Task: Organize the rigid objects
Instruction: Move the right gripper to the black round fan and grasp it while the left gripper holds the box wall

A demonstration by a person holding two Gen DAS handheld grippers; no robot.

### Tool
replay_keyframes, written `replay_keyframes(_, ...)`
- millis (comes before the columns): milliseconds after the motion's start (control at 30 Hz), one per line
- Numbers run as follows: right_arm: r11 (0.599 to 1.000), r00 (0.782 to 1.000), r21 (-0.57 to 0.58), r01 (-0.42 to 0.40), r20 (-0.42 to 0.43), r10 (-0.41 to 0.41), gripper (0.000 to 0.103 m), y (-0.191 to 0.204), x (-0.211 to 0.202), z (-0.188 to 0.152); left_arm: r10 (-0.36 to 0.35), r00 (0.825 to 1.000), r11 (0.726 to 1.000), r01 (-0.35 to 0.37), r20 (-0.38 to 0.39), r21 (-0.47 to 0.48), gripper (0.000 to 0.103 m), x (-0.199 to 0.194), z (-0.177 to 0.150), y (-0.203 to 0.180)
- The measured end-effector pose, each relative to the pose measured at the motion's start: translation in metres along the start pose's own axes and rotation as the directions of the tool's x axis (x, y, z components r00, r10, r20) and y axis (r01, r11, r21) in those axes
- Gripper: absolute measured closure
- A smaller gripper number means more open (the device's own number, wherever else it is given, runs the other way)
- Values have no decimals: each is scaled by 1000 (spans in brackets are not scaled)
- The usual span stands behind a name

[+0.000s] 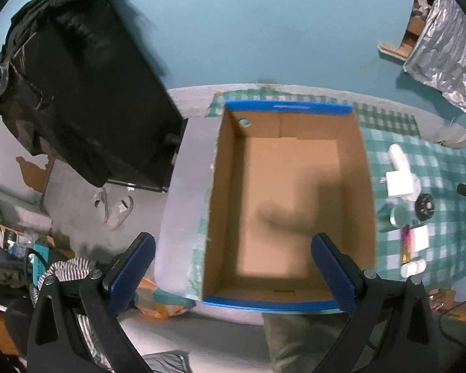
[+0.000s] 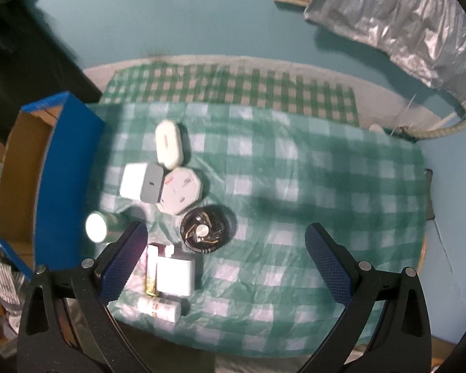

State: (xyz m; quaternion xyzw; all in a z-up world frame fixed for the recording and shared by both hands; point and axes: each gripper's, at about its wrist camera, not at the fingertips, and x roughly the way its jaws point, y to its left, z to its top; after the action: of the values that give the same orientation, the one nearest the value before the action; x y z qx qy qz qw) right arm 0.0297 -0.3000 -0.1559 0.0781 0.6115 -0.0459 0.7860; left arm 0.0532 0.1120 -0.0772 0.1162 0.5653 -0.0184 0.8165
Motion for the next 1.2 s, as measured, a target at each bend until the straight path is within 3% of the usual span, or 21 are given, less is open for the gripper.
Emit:
replay_keyframes(233, 999, 996, 8, -45, -71, 46, 5, 15, 47, -8, 1, 999, 999, 1, -43, 37, 2, 35, 0, 16)
replay_keyframes(467, 999, 996, -38, 1, -90, -5, 7, 32, 83, -8, -13, 996, 998, 18, -91, 55, 2, 68, -5, 33)
replay_keyframes(600, 999, 992, -42, 23, -120, -28, 17, 40, 102, -8, -21, 994, 997, 28, -105, 65, 2, 87, -8, 41)
replay_keyframes(733, 999, 989, -26, 34, -144, -37, 22, 43, 118, -10, -62, 987, 996, 71, -151, 54, 13, 107, -10, 50)
replay_keyframes(800, 998, 986, -24, 53, -157, -56, 25, 45, 125, -11, -82, 983, 995, 90, -164, 43, 13, 115, -11, 53)
replay_keyframes(1067, 998, 988, 11, 61, -139, -59, 27, 45, 130, -9, -117, 964, 992, 126, -239, 24, 38, 137, -14, 57)
replay_keyframes(1200, 997, 989, 2, 79, -126, -78, 34, 42, 129, -2, -121, 961, 991, 131, -247, 27, 41, 141, -13, 55)
